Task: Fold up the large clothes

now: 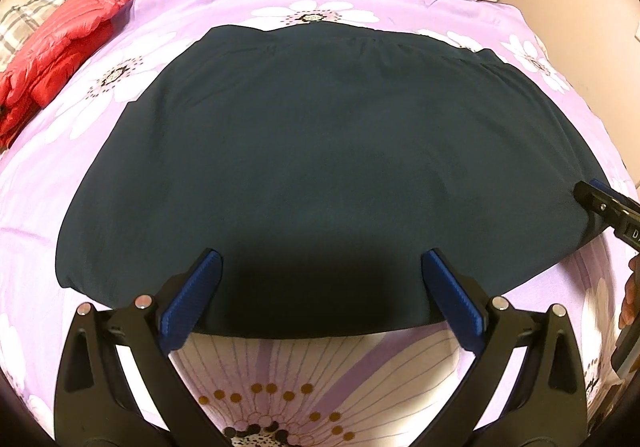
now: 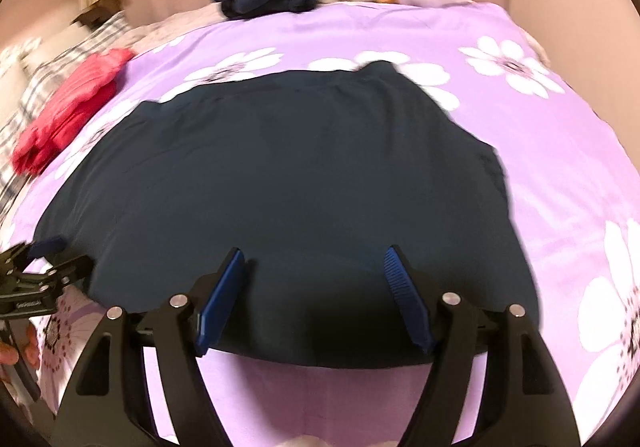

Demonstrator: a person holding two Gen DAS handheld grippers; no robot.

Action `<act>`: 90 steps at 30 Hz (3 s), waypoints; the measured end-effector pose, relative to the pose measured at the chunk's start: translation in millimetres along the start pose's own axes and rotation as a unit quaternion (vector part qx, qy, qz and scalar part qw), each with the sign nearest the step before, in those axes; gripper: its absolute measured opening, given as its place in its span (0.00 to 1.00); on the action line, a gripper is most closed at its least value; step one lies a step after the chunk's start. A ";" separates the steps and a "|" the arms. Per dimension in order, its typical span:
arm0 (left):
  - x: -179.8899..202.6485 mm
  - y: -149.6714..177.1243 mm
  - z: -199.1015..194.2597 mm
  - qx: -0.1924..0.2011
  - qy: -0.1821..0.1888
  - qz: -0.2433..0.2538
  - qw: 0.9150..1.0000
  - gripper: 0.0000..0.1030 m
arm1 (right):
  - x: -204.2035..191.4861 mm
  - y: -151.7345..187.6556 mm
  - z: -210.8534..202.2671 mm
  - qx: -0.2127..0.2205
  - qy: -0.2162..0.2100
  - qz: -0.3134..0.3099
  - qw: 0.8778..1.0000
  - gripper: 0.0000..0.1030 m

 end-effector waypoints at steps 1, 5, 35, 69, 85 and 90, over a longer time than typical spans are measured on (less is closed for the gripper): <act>0.1 0.5 0.5 0.000 -0.001 0.000 1.000 0.98 | 5.3 1.5 -0.3 -0.001 0.002 0.006 1.000 0.71; 0.1 0.2 0.9 -0.002 -0.005 0.000 1.000 0.98 | 23.2 4.6 -2.4 -0.002 0.002 0.029 1.000 0.71; -15.8 26.8 -25.9 0.002 -0.016 -0.019 1.000 0.98 | 63.8 22.0 -27.8 -0.016 0.030 0.085 0.996 0.73; 4.4 9.1 0.4 0.019 -0.024 -0.009 0.999 0.98 | -54.4 18.4 -1.0 0.022 0.012 -0.068 0.997 0.74; 2.4 17.1 -4.7 0.014 -0.029 -0.002 0.999 0.98 | -46.3 27.4 -12.7 0.019 0.005 -0.061 0.998 0.74; 0.2 21.6 -8.3 0.010 -0.032 -0.001 0.999 0.98 | -37.3 30.6 -17.3 0.013 0.014 -0.054 0.998 0.74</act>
Point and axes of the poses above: each gripper's, at about its wrist camera, not at the fingertips, and z roughly the way its jaws point, x to its right, y to its underside, the point moved 1 cm from there along z, roughly the way its jaws point, and after that the axes turned 6 degrees about y, right-handed, at the moved point
